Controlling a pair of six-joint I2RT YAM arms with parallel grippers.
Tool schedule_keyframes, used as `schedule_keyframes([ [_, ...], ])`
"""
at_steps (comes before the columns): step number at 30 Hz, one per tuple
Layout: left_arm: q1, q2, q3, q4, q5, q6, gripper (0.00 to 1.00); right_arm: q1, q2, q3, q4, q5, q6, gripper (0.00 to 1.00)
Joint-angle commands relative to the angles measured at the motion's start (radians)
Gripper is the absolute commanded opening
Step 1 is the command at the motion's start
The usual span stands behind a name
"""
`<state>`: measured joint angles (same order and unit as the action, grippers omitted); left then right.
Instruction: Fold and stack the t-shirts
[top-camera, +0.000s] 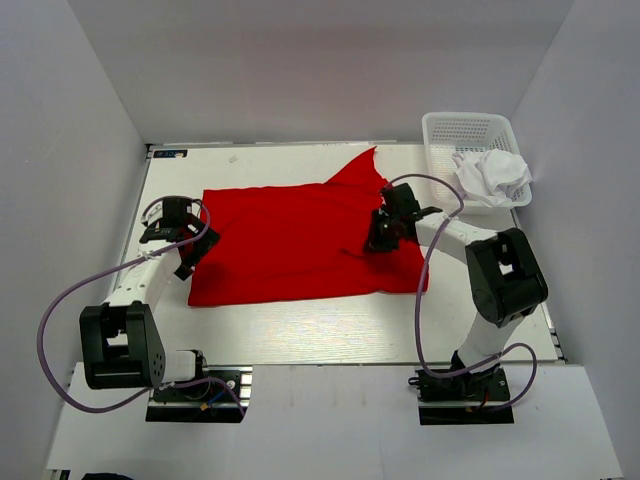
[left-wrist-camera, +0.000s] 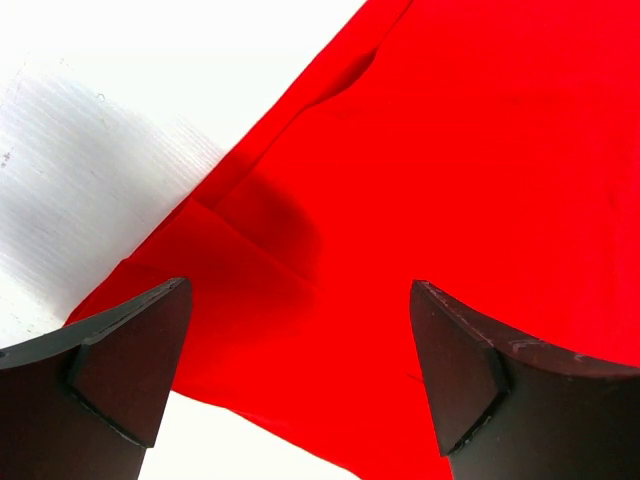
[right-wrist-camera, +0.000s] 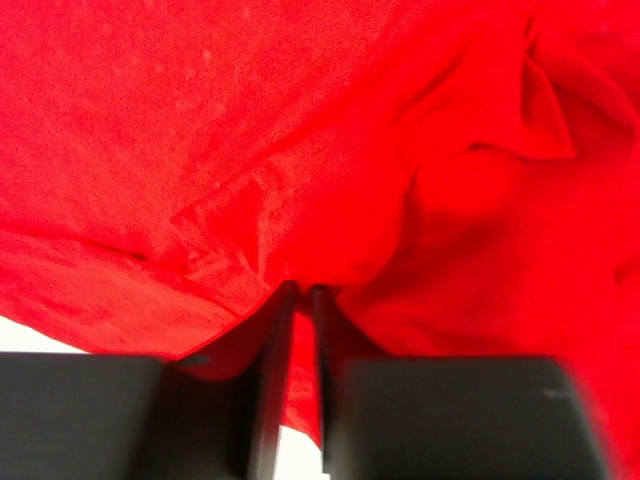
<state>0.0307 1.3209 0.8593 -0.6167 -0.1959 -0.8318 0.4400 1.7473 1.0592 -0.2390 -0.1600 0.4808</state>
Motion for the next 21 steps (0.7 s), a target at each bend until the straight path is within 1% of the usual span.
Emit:
schedule_keyframes([
  [1,0.006,0.0,0.013,0.012,-0.011,-0.006,1.0,0.0,0.021,0.045,-0.023,0.017,0.005,0.15],
  [2,0.006,0.0,0.014,0.012,-0.011,-0.006,1.0,0.0,0.026,0.048,-0.022,0.013,0.005,0.0],
  [8,0.015,0.0,0.014,0.012,-0.011,0.003,1.0,0.002,0.053,0.113,-0.016,0.001,-0.004,0.0],
  [13,0.015,0.0,0.014,0.012,-0.002,0.003,1.0,0.009,0.07,0.157,0.029,-0.032,-0.01,0.0],
  [14,0.015,0.0,0.014,0.012,-0.002,0.003,1.0,0.012,0.073,0.194,0.029,-0.036,-0.018,0.0],
  [16,0.015,0.0,0.014,0.021,-0.002,0.003,1.0,0.023,0.116,0.231,0.004,-0.039,-0.031,0.0],
  [17,0.015,0.0,0.014,0.021,-0.002,0.003,1.0,0.031,0.133,0.286,-0.003,-0.045,-0.037,0.0],
  [18,0.015,0.011,0.023,0.021,-0.002,0.003,1.0,0.032,0.176,0.303,-0.006,-0.047,-0.041,0.0],
  [20,0.015,0.011,0.023,0.021,-0.002,0.003,1.0,0.042,0.211,0.364,-0.022,-0.046,-0.041,0.0],
  [21,0.015,0.021,0.023,0.012,-0.002,0.003,1.0,0.046,0.263,0.405,-0.032,-0.042,-0.041,0.0],
])
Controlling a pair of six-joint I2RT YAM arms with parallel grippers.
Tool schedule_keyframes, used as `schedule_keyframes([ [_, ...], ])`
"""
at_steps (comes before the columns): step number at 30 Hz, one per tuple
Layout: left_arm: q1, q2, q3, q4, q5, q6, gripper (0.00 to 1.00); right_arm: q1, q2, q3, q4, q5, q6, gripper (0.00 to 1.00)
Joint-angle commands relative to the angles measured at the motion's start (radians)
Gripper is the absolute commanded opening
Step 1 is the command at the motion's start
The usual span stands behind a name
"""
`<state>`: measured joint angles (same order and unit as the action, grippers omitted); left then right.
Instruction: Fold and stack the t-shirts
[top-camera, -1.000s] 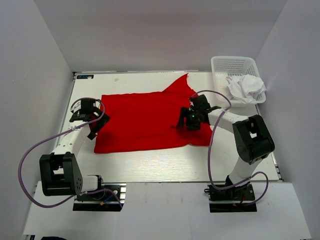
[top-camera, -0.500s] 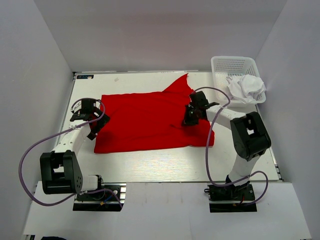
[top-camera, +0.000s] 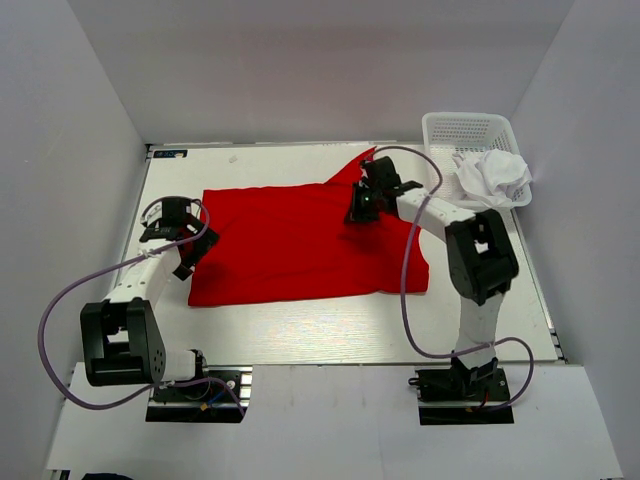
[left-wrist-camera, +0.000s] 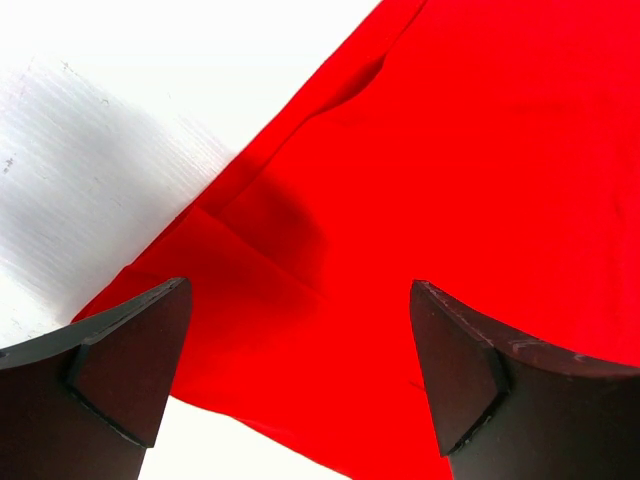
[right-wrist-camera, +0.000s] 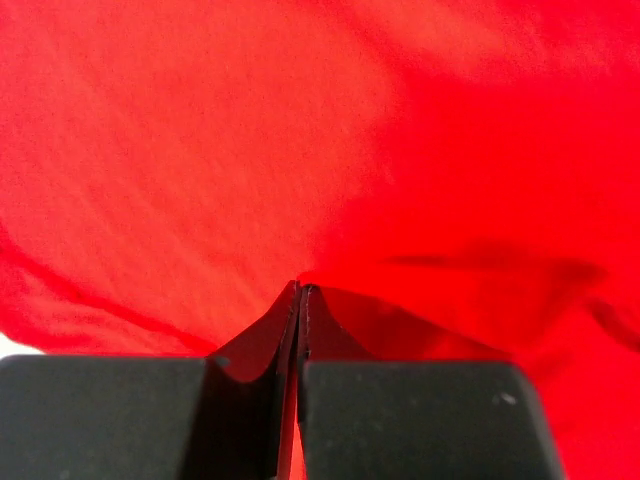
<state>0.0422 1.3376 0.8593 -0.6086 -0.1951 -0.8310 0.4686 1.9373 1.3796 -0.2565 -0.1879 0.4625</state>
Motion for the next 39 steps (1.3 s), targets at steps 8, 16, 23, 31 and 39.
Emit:
schedule_keyframes([
  [8,0.004,0.023,0.043,-0.016,-0.021,0.003,1.0,0.059,0.223,0.409,-0.151,0.094,-0.081,0.65],
  [16,0.004,0.054,0.139,0.032,-0.001,0.013,1.0,0.035,0.058,0.26,-0.079,0.257,-0.093,0.9],
  [23,0.004,0.339,0.473,-0.011,-0.047,0.125,1.0,-0.037,0.12,0.398,-0.138,0.387,-0.038,0.9],
  [31,0.013,0.687,0.806,-0.06,-0.124,0.202,1.0,-0.117,0.351,0.671,-0.101,0.441,-0.084,0.9],
  [39,0.013,0.959,1.096,-0.152,-0.158,0.188,0.92,-0.165,0.543,0.846,0.149,0.41,-0.127,0.9],
])
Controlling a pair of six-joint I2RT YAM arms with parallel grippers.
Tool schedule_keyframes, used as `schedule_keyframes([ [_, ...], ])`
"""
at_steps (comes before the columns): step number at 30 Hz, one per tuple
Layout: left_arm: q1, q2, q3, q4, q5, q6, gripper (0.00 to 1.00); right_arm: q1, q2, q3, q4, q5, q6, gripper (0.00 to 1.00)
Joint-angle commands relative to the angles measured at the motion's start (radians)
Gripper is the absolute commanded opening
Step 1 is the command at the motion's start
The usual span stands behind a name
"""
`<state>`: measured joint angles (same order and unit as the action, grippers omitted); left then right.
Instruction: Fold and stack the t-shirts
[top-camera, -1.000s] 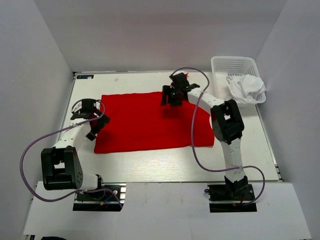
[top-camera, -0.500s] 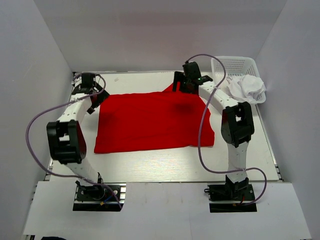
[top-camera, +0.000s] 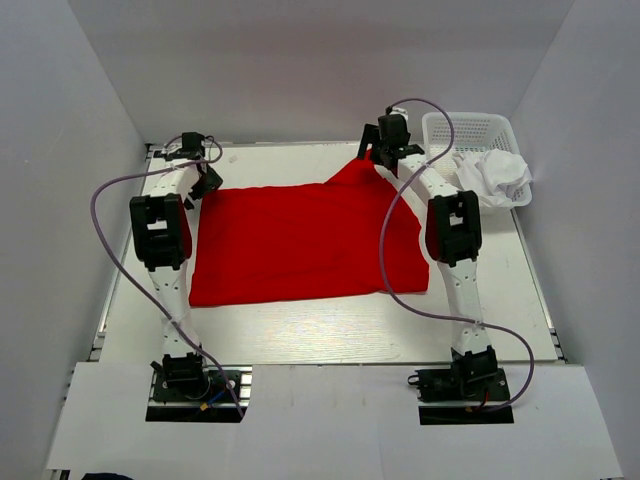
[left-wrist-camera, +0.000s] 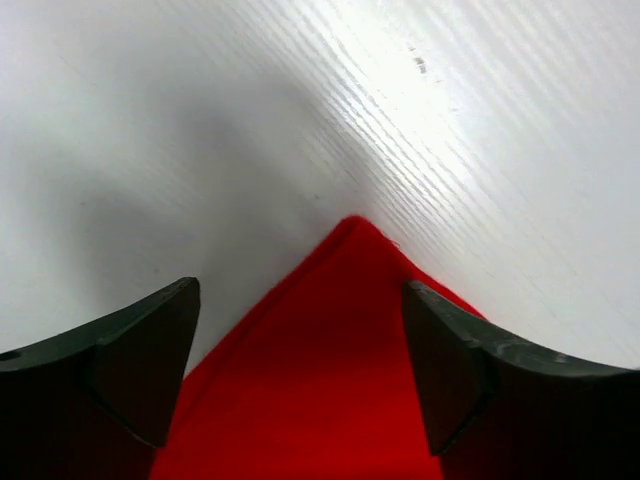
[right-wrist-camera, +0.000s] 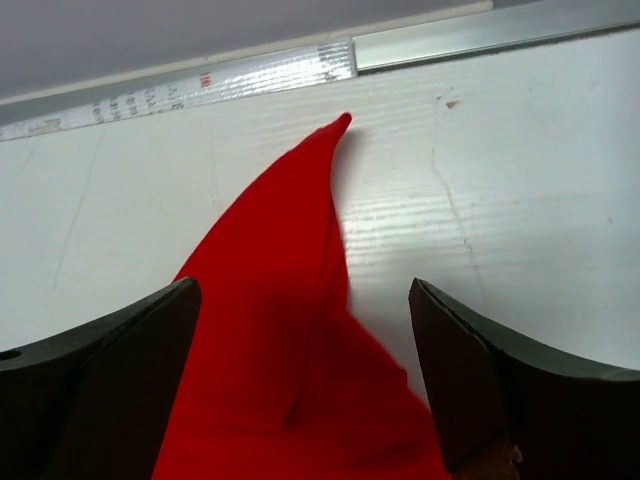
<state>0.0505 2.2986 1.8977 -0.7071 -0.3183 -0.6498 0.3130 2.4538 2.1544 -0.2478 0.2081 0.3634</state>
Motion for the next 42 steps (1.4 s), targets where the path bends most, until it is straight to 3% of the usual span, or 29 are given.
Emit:
schedule_keyframes([
  [1,0.005,0.016,0.07,-0.045,-0.034,0.007,0.89,-0.011,0.052,0.093,0.16,0.01,-0.027,0.9],
  [3,0.005,0.027,0.07,-0.031,-0.034,0.007,0.86,-0.015,0.089,0.097,0.237,-0.006,-0.023,0.9],
  [10,0.005,0.07,0.08,-0.02,-0.024,0.007,0.63,-0.032,0.218,0.148,0.418,-0.053,0.066,0.9],
  [16,0.005,0.101,0.08,-0.011,0.027,0.007,0.35,-0.057,0.278,0.144,0.542,-0.102,0.144,0.9],
  [17,0.005,0.11,0.08,-0.011,0.027,0.007,0.22,-0.06,0.29,0.147,0.548,-0.102,0.164,0.89],
  [20,0.005,0.11,0.092,-0.011,0.042,0.016,0.07,-0.069,0.307,0.153,0.584,-0.125,0.192,0.77],
  [21,0.005,0.11,0.092,-0.011,0.042,0.016,0.0,-0.074,0.316,0.154,0.588,-0.127,0.197,0.59],
  [24,0.005,0.101,0.081,-0.002,0.042,0.029,0.0,-0.074,0.335,0.157,0.631,-0.145,0.201,0.48],
  [27,0.005,0.073,0.06,0.008,0.042,0.038,0.0,-0.08,0.344,0.162,0.679,-0.182,0.223,0.3],
  [28,0.005,0.058,0.06,0.008,0.033,0.038,0.0,-0.078,0.337,0.163,0.683,-0.187,0.227,0.13],
  [30,0.005,0.03,0.037,0.041,0.033,0.05,0.0,-0.074,0.324,0.157,0.688,-0.191,0.227,0.0],
  [36,0.005,-0.048,-0.028,0.074,0.013,0.059,0.0,-0.072,0.099,0.018,0.662,-0.242,0.197,0.0],
  [42,0.005,-0.212,-0.19,0.112,-0.021,0.068,0.0,-0.074,-0.243,-0.419,0.686,-0.213,0.239,0.0],
])
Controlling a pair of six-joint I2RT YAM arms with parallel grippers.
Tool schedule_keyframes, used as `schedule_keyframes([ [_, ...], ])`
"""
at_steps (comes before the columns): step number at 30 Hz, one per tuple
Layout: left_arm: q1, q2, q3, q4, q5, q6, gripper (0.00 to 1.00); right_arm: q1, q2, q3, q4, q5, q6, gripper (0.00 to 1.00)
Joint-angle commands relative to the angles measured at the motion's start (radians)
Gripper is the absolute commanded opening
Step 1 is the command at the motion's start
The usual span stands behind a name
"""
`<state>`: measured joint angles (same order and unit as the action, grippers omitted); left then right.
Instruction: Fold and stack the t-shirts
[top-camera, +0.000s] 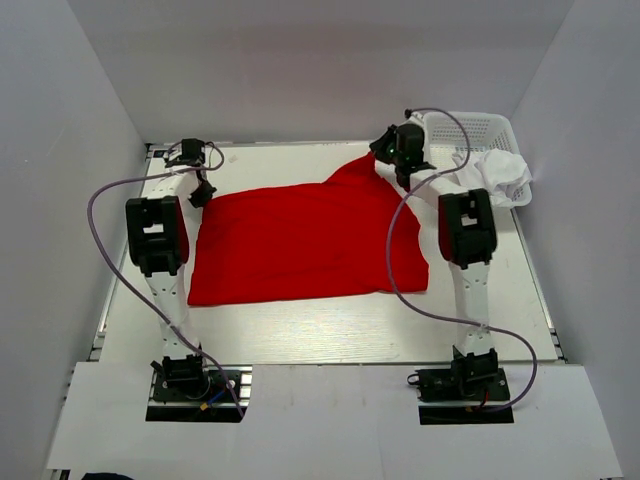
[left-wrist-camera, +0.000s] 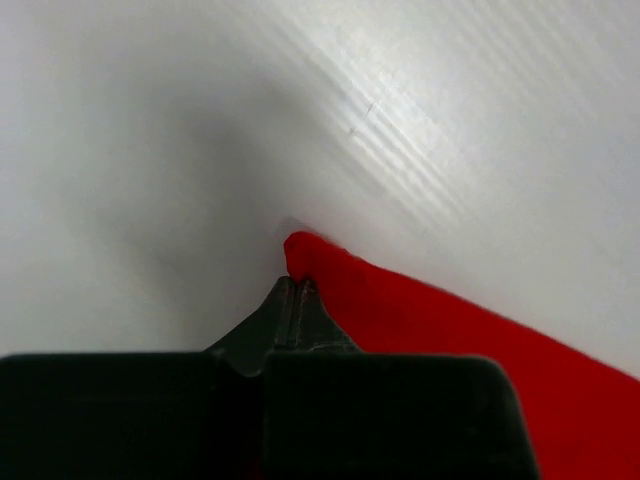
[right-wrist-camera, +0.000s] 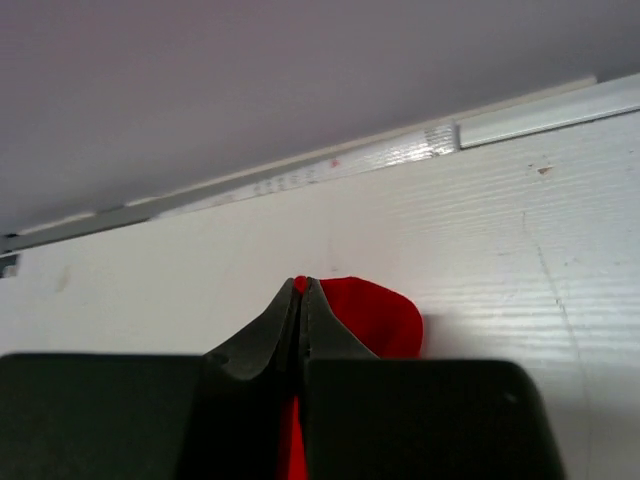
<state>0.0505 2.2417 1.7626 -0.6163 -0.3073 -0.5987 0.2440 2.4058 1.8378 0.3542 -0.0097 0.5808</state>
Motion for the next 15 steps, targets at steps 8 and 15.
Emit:
schedule_keyframes([
  [8,-0.005,-0.341,-0.236,0.057,-0.039,0.037,0.0,-0.005,-0.545,-0.523,0.0,0.036,0.042,0.0],
  [15,-0.005,-0.477,-0.354,0.058,-0.102,0.042,0.0,-0.003,-0.833,-0.737,-0.142,0.079,0.044,0.0],
])
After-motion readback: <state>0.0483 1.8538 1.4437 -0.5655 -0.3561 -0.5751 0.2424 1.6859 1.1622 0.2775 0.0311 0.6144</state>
